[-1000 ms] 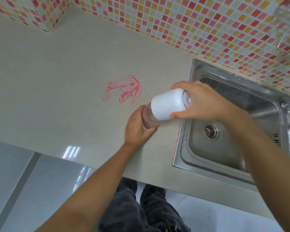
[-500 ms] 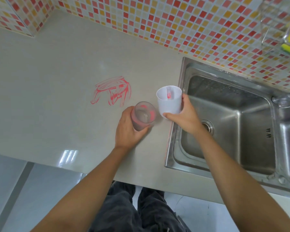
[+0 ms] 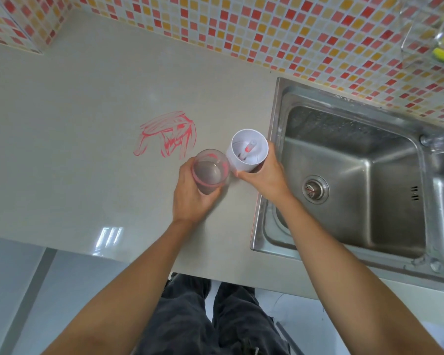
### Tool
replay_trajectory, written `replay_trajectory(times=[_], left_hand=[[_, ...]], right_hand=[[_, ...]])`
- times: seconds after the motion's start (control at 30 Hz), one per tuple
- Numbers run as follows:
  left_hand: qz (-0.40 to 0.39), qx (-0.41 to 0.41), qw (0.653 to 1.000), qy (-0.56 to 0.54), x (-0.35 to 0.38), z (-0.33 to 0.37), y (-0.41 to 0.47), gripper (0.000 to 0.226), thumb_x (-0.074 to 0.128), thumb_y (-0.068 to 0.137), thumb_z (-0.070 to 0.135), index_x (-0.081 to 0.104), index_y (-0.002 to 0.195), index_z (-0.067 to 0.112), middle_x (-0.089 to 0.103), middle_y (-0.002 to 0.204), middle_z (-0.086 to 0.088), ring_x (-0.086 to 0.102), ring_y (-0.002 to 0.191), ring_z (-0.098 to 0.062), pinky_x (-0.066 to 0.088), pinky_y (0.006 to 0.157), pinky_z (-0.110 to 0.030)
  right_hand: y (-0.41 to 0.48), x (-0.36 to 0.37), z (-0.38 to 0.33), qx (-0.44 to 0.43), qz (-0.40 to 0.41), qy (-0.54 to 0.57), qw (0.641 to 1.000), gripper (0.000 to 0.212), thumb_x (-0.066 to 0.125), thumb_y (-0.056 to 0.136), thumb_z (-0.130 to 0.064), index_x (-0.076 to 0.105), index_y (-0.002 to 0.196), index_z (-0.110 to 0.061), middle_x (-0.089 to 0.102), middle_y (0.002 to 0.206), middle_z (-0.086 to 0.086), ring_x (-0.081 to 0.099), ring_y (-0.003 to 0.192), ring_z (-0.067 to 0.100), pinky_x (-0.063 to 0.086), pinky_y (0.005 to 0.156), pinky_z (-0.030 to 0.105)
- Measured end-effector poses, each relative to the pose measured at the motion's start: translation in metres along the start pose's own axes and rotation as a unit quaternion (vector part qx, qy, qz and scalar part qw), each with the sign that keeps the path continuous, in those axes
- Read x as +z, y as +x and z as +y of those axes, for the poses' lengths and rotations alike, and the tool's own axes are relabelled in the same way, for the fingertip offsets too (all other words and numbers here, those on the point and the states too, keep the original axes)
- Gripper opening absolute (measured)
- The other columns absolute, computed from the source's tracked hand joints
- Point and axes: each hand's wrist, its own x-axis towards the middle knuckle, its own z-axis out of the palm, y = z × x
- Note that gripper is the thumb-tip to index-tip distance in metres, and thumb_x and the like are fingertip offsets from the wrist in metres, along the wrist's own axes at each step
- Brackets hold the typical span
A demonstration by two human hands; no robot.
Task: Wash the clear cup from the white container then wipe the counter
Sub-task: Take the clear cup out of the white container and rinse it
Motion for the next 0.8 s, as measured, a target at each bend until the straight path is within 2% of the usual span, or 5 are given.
replay_trajectory(times=[0.17, 0.3, 0.47, 0.63, 0.8], left_hand=[[-0.004, 0.029, 0.999, -0.016, -0.003, 0.002, -0.01, 0.073, 0.083, 0.065, 0.049, 0.043, 0.125, 0.037, 0.049, 0.123, 0.024, 0.054, 0.111, 0.005, 0.049, 0.092, -0.027], [-0.049, 0.097, 0.994, -0.027, 0.008, 0.0, -0.038, 0.078, 0.087, 0.066, 0.034, 0.044, 0.129, 0.021, 0.05, 0.13, 0.005, 0.054, 0.117, -0.008, 0.047, 0.097, -0.029], [-0.101, 0.162, 0.981, 0.03, 0.053, 0.032, -0.084, 0.082, 0.087, 0.067, 0.028, 0.04, 0.133, 0.016, 0.038, 0.127, 0.013, 0.043, 0.114, 0.002, 0.036, 0.093, -0.003], [-0.162, 0.242, 0.948, 0.125, 0.12, 0.07, -0.099, 0.079, 0.083, 0.072, 0.031, 0.04, 0.134, 0.009, 0.048, 0.132, -0.006, 0.047, 0.121, -0.021, 0.043, 0.103, -0.035], [-0.175, 0.272, 0.908, 0.266, 0.18, 0.086, -0.11, 0.079, 0.082, 0.071, 0.032, 0.039, 0.135, 0.012, 0.052, 0.132, -0.007, 0.047, 0.122, -0.026, 0.033, 0.112, -0.047]], right_hand=[[-0.009, -0.01, 0.02, 0.001, -0.012, 0.022, 1.0, 0.107, 0.086, 0.06, -0.031, 0.024, 0.147, -0.029, 0.048, 0.142, -0.008, 0.045, 0.13, 0.008, 0.038, 0.108, 0.032], [-0.047, -0.043, 0.062, 0.006, 0.069, -0.089, 0.994, 0.073, 0.067, 0.087, -0.035, 0.031, 0.148, -0.018, 0.043, 0.148, 0.001, 0.04, 0.135, 0.016, 0.03, 0.111, 0.029], [-0.108, -0.097, 0.14, 0.042, 0.054, -0.187, 0.98, 0.059, 0.051, 0.096, -0.035, 0.032, 0.148, -0.014, 0.038, 0.151, 0.005, 0.033, 0.14, 0.02, 0.03, 0.112, 0.034], [-0.142, -0.151, 0.199, 0.082, 0.034, -0.29, 0.953, 0.06, 0.04, 0.1, -0.037, 0.027, 0.149, -0.006, 0.031, 0.154, 0.01, 0.02, 0.145, 0.022, 0.014, 0.117, 0.037], [-0.147, -0.192, 0.237, 0.085, 0.009, -0.345, 0.935, 0.067, 0.028, 0.1, -0.046, 0.014, 0.151, -0.004, 0.019, 0.158, 0.01, 0.009, 0.147, 0.021, 0.001, 0.12, 0.039]])
